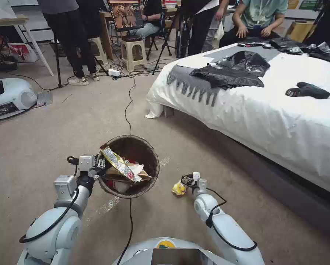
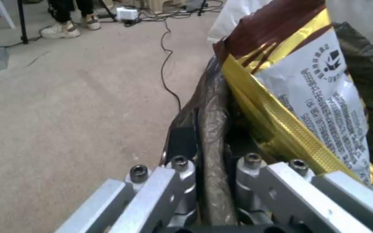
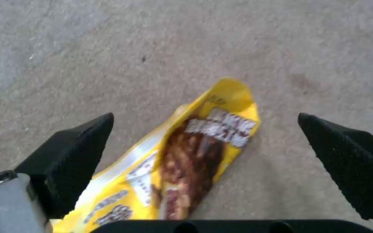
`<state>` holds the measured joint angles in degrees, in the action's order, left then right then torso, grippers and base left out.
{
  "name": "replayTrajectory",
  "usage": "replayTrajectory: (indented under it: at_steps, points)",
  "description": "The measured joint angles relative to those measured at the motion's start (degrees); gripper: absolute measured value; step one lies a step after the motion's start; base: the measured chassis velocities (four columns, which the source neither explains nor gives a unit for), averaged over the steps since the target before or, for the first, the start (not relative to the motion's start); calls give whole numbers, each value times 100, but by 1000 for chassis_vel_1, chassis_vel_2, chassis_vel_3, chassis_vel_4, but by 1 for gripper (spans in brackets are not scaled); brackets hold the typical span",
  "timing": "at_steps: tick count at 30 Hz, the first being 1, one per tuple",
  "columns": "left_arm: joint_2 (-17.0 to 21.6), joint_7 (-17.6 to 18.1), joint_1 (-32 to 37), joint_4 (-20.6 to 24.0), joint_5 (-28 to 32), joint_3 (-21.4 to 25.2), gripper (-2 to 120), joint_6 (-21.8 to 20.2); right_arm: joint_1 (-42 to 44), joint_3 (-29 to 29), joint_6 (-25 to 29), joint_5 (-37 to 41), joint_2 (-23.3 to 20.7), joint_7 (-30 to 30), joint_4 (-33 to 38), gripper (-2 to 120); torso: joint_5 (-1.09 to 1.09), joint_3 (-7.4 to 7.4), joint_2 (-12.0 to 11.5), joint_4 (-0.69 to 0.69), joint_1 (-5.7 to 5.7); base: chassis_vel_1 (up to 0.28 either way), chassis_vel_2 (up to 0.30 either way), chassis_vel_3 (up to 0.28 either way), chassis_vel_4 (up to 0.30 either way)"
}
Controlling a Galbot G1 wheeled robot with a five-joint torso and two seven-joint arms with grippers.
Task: Pick up the trash bin, then pick up the garbage from the floor and place it into the trash bin.
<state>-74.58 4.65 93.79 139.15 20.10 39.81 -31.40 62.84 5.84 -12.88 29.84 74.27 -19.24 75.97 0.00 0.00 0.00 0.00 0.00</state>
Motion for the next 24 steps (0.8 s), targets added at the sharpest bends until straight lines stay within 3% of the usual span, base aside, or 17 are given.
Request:
replayTrajectory:
  at_steps: [24]
  points:
    - [8,-33,-24,-48,-4,-8,5,73,-177,-21,44,71,367,-35,-559,100,-1,0,0,0,0,0,0,0,0]
